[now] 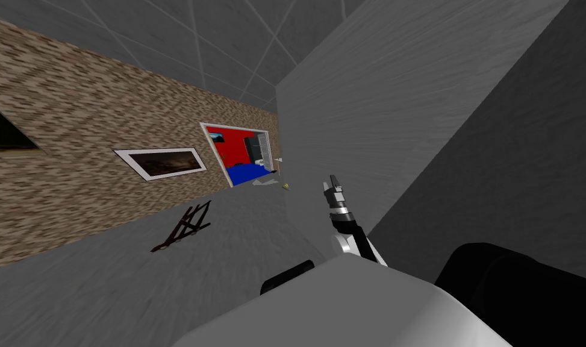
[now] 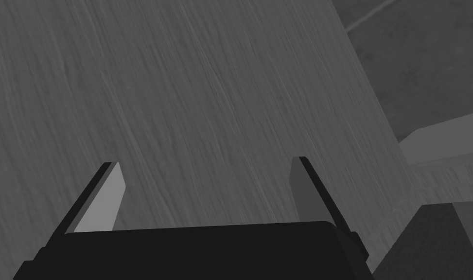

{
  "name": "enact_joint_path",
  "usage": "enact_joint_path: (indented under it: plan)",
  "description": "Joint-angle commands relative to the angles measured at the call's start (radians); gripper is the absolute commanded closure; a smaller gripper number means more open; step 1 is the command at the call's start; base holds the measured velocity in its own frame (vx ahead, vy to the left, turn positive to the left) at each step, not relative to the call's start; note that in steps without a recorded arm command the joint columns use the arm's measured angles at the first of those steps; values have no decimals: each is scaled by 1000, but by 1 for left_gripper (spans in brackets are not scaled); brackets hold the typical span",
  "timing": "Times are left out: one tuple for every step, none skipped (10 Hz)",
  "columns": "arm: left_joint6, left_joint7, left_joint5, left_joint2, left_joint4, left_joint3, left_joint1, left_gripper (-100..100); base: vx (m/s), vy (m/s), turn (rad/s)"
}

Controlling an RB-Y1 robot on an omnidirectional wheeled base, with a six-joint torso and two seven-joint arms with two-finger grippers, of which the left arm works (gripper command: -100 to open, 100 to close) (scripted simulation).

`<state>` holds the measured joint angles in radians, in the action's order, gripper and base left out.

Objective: Push the door open

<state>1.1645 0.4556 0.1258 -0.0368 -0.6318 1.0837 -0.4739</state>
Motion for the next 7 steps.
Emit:
enact_joint_path:
  plan:
    - [-25,0,-14,-2,-50,19,-19,100,114,94,60]
    - [-42,-8,-32,-2,-50,31,-14,100,144,134,93]
    - [-42,-8,-32,-2,-47,31,-14,100,130,107,39]
    - [-42,-8,-32,-2,-34,31,-14,100,50,46,0]
    - [-59,-15,-50,1,-51,44,-9,100,148,85,108]
    - [-69,-20,-62,4,-51,52,-6,100,223,111,120]
    - [-79,-25,-73,8,-52,60,-3,100,200,139,93]
